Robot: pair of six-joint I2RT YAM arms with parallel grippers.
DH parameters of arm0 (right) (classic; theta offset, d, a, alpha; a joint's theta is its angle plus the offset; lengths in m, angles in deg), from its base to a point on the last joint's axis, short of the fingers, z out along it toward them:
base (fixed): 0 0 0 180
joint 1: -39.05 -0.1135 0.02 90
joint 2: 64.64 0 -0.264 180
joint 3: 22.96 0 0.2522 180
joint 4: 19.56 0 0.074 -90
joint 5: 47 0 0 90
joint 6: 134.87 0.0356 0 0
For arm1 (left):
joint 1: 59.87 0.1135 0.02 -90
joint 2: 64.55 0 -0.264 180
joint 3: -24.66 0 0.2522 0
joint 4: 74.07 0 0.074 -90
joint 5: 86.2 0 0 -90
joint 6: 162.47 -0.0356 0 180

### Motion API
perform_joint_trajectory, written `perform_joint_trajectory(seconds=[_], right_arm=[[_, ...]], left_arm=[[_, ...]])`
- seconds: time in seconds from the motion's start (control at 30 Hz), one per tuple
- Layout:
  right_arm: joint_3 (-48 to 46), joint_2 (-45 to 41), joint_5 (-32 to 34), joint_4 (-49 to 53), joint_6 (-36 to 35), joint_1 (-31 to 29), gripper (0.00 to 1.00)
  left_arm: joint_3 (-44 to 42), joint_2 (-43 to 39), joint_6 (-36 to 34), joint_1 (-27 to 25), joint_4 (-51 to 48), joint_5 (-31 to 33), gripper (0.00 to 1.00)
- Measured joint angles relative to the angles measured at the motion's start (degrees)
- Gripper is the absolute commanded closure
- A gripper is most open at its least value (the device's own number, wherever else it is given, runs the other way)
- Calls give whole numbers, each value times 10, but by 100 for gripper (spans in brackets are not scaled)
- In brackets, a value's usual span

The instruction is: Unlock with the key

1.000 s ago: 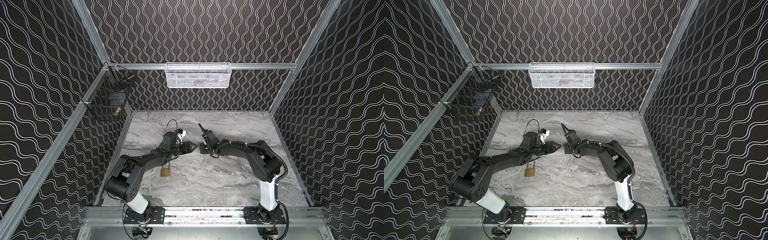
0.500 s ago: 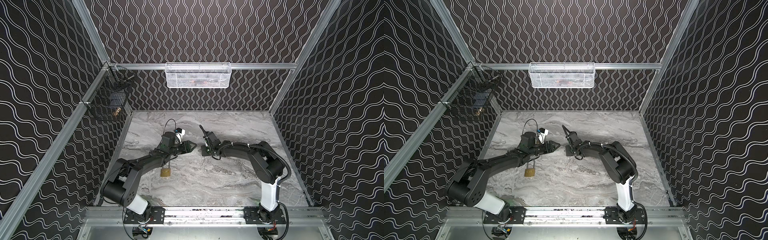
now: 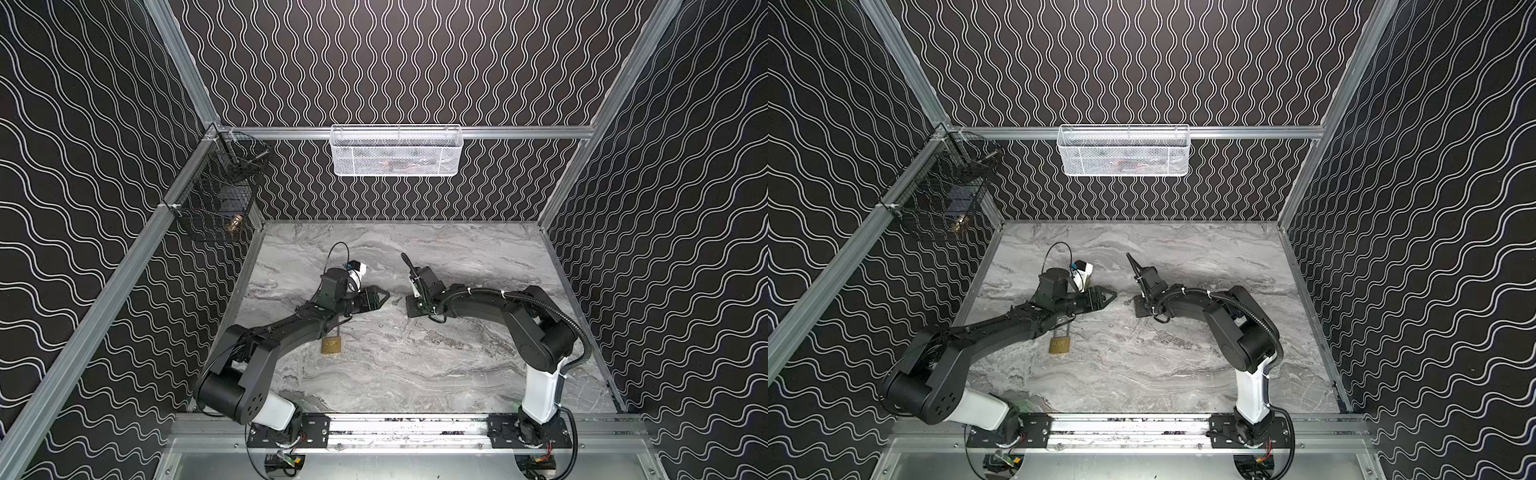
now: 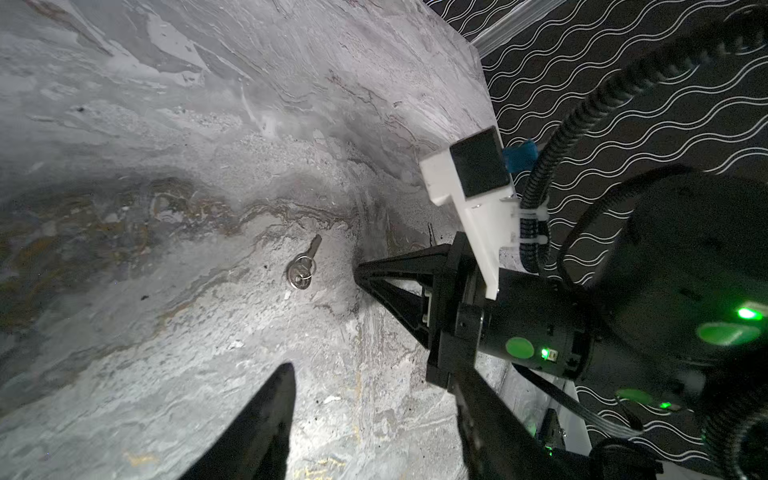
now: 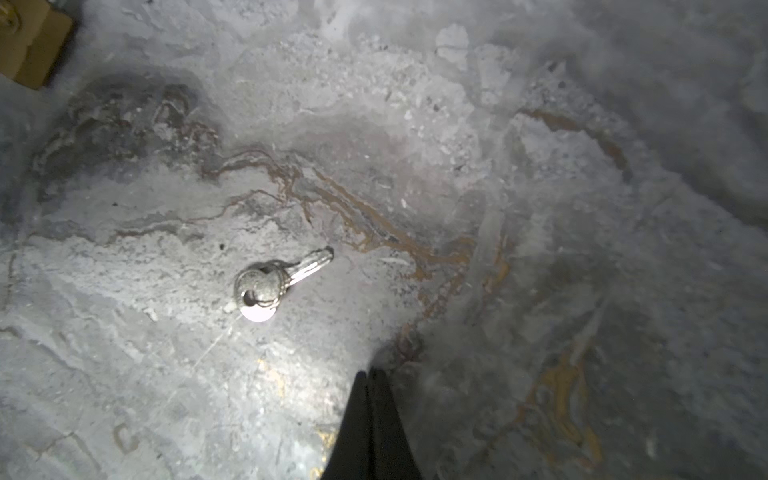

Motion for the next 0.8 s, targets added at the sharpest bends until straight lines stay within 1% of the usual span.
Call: perform_joint_trajectory(seconds=[0.17, 0.2, 0.23, 0.3, 0.37, 0.43, 0.5, 0.57, 0.67, 0.8], right_arm=[[-5, -10, 0, 5, -4, 1, 100], [-6, -10, 0, 5, -4, 1, 96], [-7, -10, 0, 5, -4, 2, 88], [-7, -10, -6, 5, -3, 3, 76], [-1, -10, -23, 3, -4, 4, 67], [6, -7, -43, -7, 5, 4, 63], [12, 5, -65, -27, 28, 4, 57], [12, 16, -83, -41, 50, 3, 56], [17, 27, -90, -61, 80, -4, 57], [29, 39, -90, -69, 93, -12, 63]], left_arm=[[17, -5, -24, 9, -27, 14, 37], [19, -5, -27, 10, -29, 14, 37], [19, -3, -30, 10, -30, 14, 37], [18, 3, -32, 11, -30, 14, 37], [15, 8, -32, 11, -29, 14, 37], [11, 9, -32, 12, -29, 14, 37], [8, 3, -32, 14, -31, 15, 36], [7, -9, -32, 19, -35, 16, 36], [7, -29, -37, 31, -42, 28, 36], [2, -39, -47, 48, -45, 31, 35]])
